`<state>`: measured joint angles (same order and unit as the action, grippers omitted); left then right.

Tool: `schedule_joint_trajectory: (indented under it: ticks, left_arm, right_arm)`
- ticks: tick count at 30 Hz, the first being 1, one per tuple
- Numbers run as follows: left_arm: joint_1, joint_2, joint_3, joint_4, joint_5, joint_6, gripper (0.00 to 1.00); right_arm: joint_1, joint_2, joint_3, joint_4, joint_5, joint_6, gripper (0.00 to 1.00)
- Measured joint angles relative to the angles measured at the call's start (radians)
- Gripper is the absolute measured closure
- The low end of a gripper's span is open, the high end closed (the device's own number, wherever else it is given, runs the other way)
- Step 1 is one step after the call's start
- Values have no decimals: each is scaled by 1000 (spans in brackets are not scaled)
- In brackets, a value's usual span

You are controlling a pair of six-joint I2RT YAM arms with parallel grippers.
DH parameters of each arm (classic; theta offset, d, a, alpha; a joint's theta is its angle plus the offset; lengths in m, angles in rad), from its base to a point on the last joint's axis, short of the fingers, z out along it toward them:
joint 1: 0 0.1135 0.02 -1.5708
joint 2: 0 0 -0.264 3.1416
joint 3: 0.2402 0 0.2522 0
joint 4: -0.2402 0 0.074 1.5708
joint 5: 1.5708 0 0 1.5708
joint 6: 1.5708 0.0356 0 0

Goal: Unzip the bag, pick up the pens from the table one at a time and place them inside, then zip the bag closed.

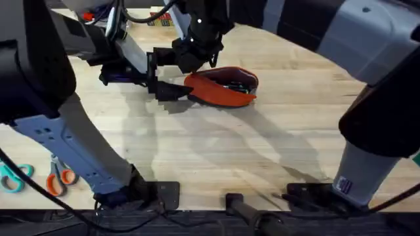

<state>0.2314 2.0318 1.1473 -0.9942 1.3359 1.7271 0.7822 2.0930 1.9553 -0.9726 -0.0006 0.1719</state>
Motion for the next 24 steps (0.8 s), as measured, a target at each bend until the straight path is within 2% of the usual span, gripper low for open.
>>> schedule_joint_trajectory:
  ticks: [3, 5, 8, 9, 10, 24]
  left_arm:
    - [0, 0, 0, 0, 4, 0, 7]
    - [0, 0, 0, -1, 4, -7, 260]
    - [-1, 0, 0, -5, 4, -7, 754]
    - [-4, 0, -1, -10, 4, -7, 886]
    - [-7, 0, -1, -7, 4, -7, 938]
    - [-10, 0, -1, -4, 6, -7, 959]
  right_arm:
    - [0, 0, 0, 0, 0, 0, 970]
    - [0, 0, 0, 0, 0, 0, 970]
    - [0, 0, 0, 4, 0, 0, 970]
    - [0, 0, 0, 8, 3, 0, 970]
    - [-1, 0, 0, 7, 4, 0, 970]
    - [-4, 0, 0, 2, 4, 0, 970]
